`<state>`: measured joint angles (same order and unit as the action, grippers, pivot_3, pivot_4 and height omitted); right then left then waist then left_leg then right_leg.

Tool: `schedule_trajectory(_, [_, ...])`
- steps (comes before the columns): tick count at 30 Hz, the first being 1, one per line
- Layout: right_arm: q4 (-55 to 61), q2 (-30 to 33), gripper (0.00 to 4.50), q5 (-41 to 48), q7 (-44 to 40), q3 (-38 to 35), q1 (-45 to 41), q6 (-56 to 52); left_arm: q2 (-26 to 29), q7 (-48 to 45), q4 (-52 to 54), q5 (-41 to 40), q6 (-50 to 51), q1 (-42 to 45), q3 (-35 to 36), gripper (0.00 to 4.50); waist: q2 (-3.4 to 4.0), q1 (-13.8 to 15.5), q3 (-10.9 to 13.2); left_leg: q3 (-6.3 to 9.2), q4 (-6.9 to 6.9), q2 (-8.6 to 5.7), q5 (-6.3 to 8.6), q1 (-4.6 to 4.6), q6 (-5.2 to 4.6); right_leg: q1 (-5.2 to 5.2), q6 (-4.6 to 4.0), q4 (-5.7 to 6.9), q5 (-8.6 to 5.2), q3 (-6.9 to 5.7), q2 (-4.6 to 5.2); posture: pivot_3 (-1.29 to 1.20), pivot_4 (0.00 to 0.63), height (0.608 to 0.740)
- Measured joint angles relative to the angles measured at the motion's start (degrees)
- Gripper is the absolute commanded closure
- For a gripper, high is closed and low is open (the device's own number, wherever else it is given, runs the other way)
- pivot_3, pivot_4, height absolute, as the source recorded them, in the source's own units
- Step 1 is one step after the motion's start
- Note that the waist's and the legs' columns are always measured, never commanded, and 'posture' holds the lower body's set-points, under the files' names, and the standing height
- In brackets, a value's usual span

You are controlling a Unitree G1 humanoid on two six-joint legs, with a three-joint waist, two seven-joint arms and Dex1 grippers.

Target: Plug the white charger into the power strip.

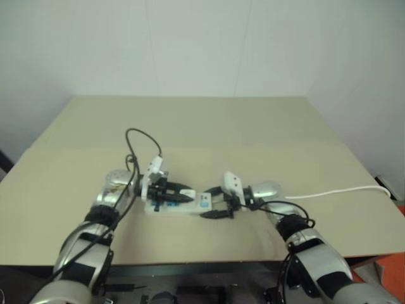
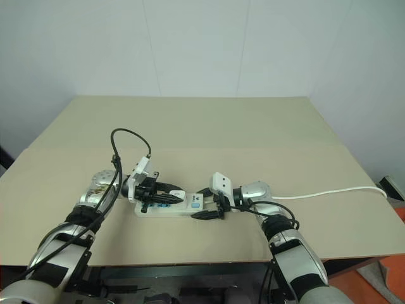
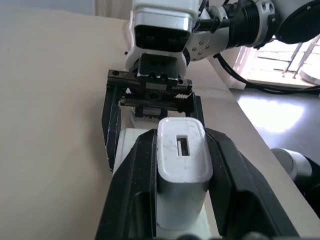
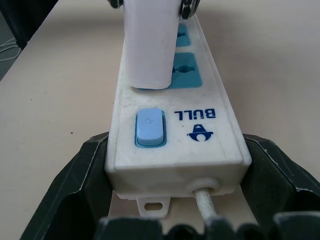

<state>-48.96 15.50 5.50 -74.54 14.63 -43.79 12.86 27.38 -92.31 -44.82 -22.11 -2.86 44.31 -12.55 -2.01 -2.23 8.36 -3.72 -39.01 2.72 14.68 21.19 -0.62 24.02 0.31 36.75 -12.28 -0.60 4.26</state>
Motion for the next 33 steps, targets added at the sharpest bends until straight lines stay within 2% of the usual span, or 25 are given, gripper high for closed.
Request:
schedule_trajectory(13, [-0.7, -0.1, 1.09, -0.5, 0.8, 0.3, 0.1, 0.3, -1.1, 0.5, 0.1, 1.1, -0.1, -1.9, 2.9, 3.45, 0.20, 0.0, -0.4, 0.01, 0.04, 0.01, 0.00, -0.06, 0.00, -0.02, 0.10, 0.02, -0.08, 0.01, 0.00, 0.00, 0.150, 0.740])
schedule_trajectory(15, [-1.0, -0.1, 1.09, -0.5, 0.9, 0.3, 0.1, 0.4, -1.2, 0.6, 0.1, 1.2, 0.3, -2.1, 3.3, 2.74, 0.24, 0.0, -0.4, 0.01, 0.04, 0.01, 0.00, -0.07, 0.00, -0.03, 0.12, 0.02, -0.09, 0.01, 0.00, 0.00, 0.150, 0.740])
schedule_trajectory(24, [-1.4, 0.1, 1.09, -0.6, 1.7, 0.0, 0.0, 0.6, -1.3, 1.4, -3.5, 3.9, 0.4, -2.3, 5.9, 0.08, 0.34, 0.2, -0.5, 0.01, 0.04, 0.00, 0.00, -0.05, 0.00, 0.00, 0.15, 0.01, -0.12, 0.01, 0.00, 0.00, 0.150, 0.740])
schedule_trajectory(33, [-1.7, 1.4, 1.09, -0.6, 2.1, -1.4, -0.6, 0.5, 5.9, 0.2, -2.7, -0.4, 6.3, 1.3, 7.1, 0.03, 0.30, 0.4, -0.4, 0.03, 0.09, 0.00, 0.00, 0.18, 0.00, 0.14, 0.15, -0.15, -0.12, -0.03, 0.04, 0.00, 0.150, 0.740])
